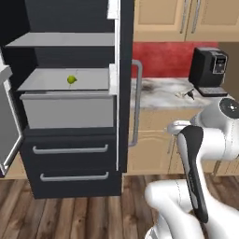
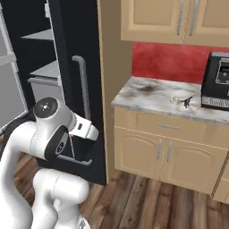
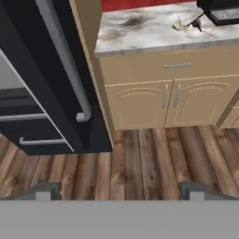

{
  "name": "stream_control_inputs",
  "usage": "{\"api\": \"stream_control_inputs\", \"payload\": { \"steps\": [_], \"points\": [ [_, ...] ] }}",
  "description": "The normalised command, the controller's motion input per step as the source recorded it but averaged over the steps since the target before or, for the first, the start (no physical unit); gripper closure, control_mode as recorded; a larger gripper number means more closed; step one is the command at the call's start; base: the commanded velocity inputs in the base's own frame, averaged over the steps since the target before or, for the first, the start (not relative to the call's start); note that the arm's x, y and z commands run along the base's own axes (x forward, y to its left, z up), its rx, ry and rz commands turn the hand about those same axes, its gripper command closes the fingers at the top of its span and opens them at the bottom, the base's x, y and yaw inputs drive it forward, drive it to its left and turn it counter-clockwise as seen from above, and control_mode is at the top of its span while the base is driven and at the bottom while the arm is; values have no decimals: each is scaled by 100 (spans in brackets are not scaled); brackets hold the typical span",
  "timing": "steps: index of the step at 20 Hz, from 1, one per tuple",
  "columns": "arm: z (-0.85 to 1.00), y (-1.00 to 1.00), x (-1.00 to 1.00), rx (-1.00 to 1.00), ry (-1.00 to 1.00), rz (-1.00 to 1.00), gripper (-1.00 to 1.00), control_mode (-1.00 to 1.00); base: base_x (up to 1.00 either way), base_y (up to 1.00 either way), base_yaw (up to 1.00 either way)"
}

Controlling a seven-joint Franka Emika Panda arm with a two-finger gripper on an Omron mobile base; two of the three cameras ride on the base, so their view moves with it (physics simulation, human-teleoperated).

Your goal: Open the fridge, remove the pear, garlic, and fish, and place them on any counter.

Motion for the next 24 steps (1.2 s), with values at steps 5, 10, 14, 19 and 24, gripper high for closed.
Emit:
{"api": "stream_control_inputs", "payload": {
  "steps": [5,10,14,19,24],
  "points": [
    [0,0,0,0,0,0,-100,100,-47,100,0],
    [0,0,0,0,0,0,-100,100,27,100,-2],
    [0,0,0,0,0,0,-100,100,69,100,-5],
    [0,0,0,0,0,0,-100,100,88,64,-4],
    [0,0,0,0,0,0,-100,100,78,6,0]
  ]
}}
